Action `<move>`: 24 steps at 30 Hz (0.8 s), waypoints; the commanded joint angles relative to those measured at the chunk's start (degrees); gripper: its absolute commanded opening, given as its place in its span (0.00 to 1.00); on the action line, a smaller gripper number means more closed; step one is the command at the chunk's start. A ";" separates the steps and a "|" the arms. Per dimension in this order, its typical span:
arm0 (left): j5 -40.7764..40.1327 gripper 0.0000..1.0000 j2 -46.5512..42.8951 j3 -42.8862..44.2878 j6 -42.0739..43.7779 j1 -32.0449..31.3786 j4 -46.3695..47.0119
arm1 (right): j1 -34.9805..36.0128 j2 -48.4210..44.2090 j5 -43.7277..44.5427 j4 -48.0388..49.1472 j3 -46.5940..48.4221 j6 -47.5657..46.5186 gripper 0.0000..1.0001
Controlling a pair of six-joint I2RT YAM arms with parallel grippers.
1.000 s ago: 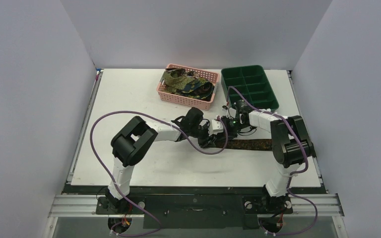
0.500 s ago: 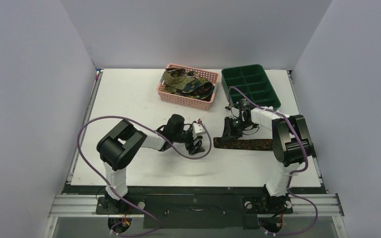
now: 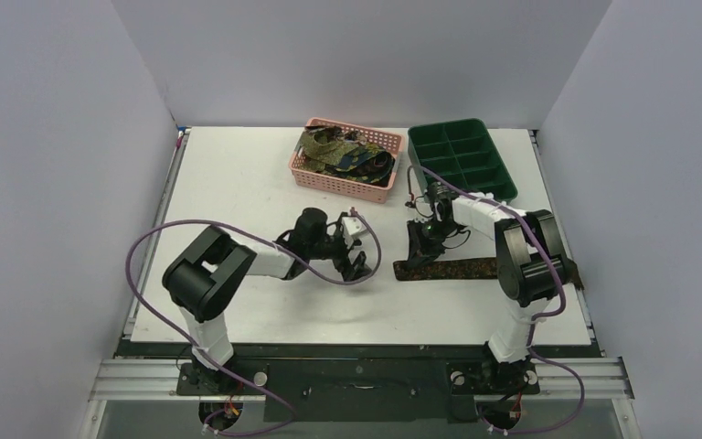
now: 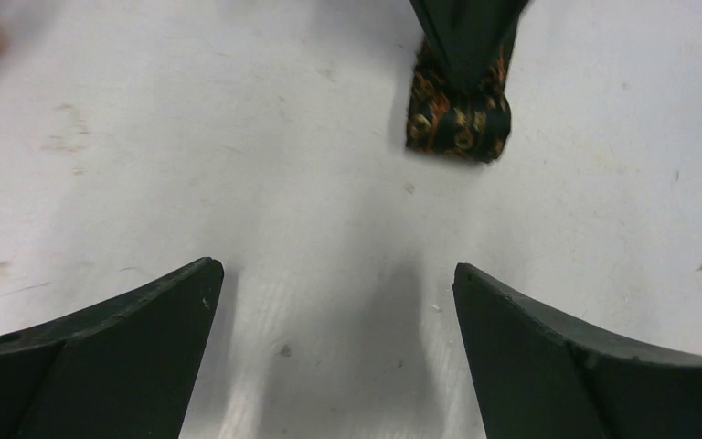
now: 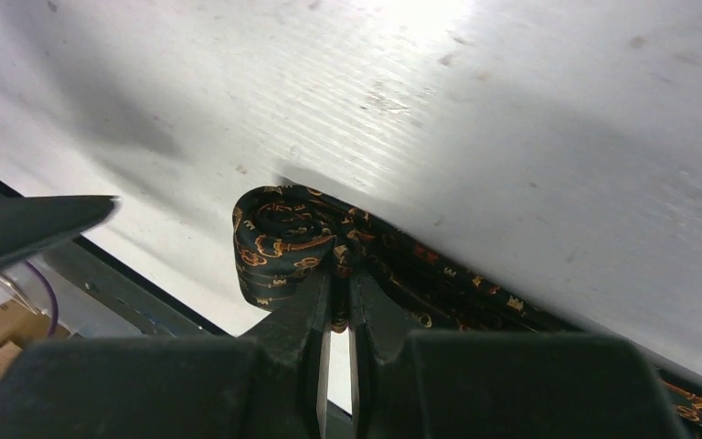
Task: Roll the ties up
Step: Roll the tie at the center of the board.
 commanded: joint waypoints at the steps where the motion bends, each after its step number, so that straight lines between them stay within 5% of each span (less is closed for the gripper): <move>1: -0.64 0.98 -8.32 -0.71 -7.55 4.23 2.89 | 4.19 5.41 11.05 2.15 -0.55 -4.39 0.00; 7: -6.05 0.97 -15.84 -9.56 -22.62 5.42 19.08 | 6.22 6.93 7.10 7.62 2.11 -2.37 0.00; 11: 5.70 0.97 -12.99 -5.59 -17.11 5.83 8.05 | 6.97 5.62 7.08 9.66 1.64 -1.79 0.00; 15: 4.67 0.97 -7.58 -11.07 -17.54 3.90 23.46 | 7.19 2.93 7.61 11.24 -0.67 -0.06 0.00; 21: 2.77 0.99 1.91 -10.82 -9.68 -1.35 32.00 | 7.45 0.40 6.22 10.61 -2.87 1.43 0.00; 24: 1.33 0.91 5.74 -8.41 -6.98 -3.19 33.70 | 7.56 -0.03 5.87 10.32 -3.06 1.78 0.00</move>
